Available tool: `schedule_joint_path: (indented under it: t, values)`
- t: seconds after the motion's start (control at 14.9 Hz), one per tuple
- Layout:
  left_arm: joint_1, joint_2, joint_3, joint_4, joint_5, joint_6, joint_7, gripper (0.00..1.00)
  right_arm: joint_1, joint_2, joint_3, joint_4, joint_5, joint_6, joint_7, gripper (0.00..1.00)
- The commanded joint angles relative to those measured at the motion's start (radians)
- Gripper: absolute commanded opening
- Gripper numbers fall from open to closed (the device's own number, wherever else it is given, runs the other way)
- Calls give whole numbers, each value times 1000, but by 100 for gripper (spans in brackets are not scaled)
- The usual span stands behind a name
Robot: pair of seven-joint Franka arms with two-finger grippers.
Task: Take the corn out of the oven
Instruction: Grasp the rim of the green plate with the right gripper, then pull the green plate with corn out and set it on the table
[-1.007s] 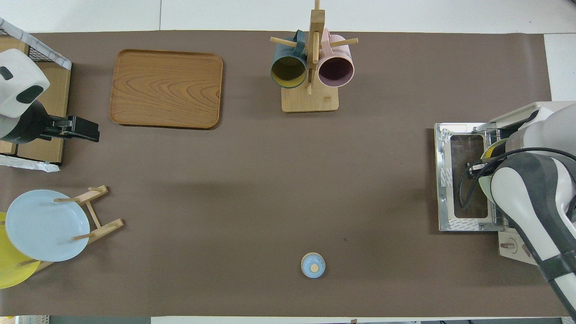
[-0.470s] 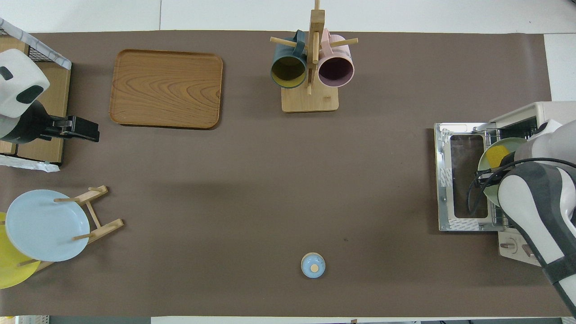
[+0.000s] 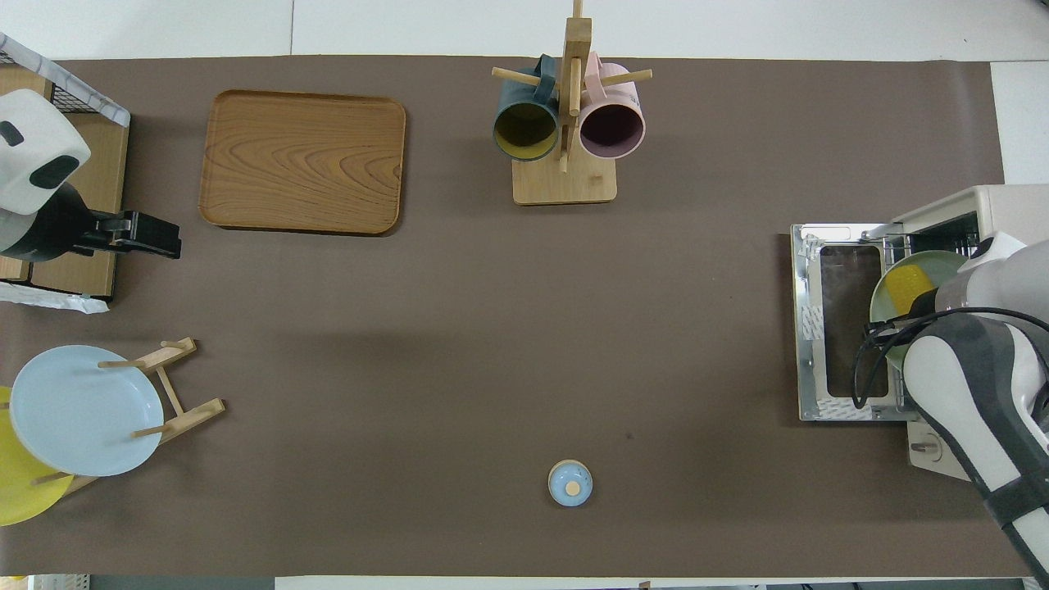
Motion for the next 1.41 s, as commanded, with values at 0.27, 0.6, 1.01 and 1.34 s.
schedule_joint_path:
  t: [0.27,0.6,1.01,1.34]
  values:
    - [8,-18,-3,-13,-14,2,12,100,4,-27,17,-34,-109,20,-21,0]
    - [8,-20,-3,-11,-12,2,12,100,113,-7,20,75,-165,-84,-8,0]
    - [11,-20,-1,-11,-12,8,12,100,385,25,22,199,-234,-242,260,0]
    - [13,-20,-1,-14,-12,10,9,100,605,151,26,369,-227,-302,504,0]
